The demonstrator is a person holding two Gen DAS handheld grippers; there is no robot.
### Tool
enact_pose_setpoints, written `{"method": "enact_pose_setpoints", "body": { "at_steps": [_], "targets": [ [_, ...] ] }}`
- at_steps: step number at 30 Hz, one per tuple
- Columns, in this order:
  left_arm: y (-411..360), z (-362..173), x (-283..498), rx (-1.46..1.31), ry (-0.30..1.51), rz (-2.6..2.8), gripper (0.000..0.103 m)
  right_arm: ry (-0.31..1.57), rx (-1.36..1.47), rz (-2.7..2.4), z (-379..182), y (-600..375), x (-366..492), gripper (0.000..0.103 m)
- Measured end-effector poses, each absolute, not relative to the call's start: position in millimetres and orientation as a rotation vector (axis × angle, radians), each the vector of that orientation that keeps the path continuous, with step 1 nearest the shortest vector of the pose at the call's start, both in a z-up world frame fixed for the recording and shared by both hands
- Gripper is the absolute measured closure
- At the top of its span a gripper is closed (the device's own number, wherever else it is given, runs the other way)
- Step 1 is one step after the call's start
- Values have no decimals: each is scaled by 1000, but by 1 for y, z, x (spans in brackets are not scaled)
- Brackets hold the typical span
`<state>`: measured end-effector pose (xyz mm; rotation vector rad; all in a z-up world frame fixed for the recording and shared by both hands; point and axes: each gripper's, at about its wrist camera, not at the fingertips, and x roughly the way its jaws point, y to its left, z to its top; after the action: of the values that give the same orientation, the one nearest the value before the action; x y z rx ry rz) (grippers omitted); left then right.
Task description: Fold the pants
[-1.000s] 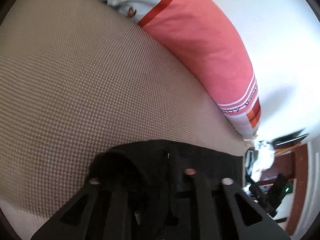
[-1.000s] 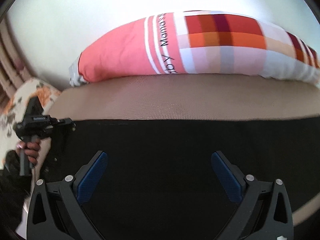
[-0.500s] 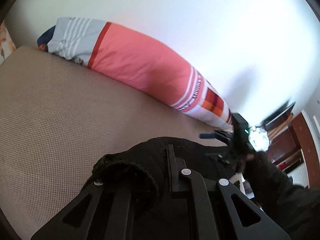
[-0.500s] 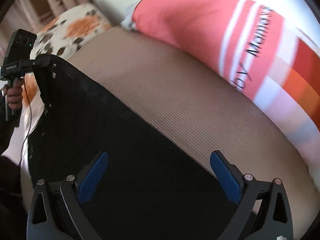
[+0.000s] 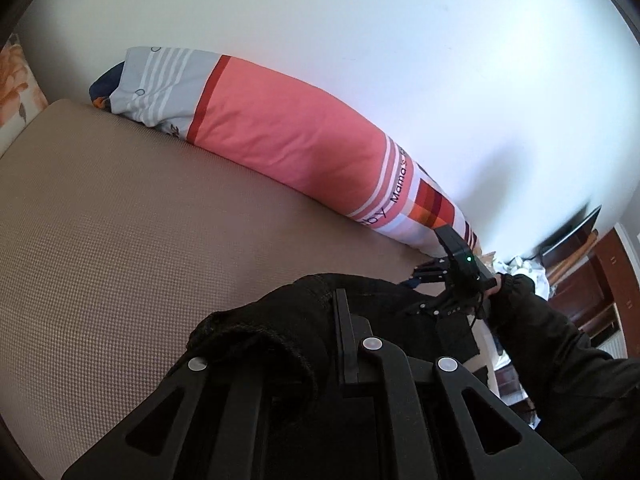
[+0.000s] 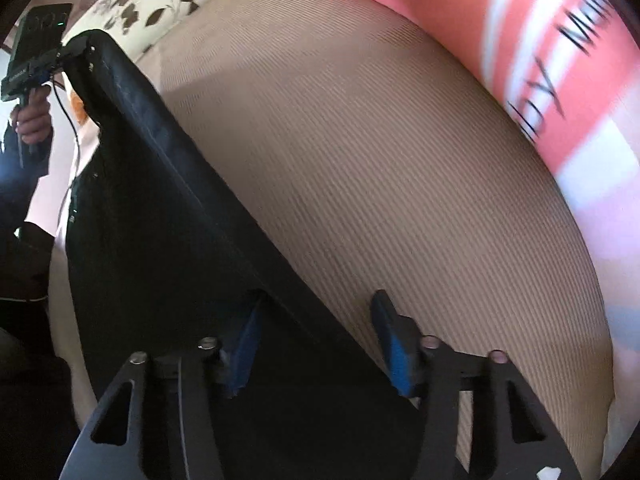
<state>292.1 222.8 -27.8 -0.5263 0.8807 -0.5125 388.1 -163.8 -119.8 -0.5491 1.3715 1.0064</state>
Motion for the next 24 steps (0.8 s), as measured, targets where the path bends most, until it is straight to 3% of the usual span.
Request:
{"method": "enact_pose_setpoints", "body": {
  "at_steps": [6,9,15,24],
  "targets": [
    [220,-29,294,-511,890,-490,94,1369,-598,949,-120,-184,379,75],
    [217,-29,294,-492,896,-479,94,1325,-637,901,-119,-183,372,91],
    [218,-26,292,-466,894,-463,94,1134,-715,689,-96,-182,330,95],
    [227,-9,248,-395,874,-508,94,908,-630,451,-16,-197,224,95]
  ]
}}
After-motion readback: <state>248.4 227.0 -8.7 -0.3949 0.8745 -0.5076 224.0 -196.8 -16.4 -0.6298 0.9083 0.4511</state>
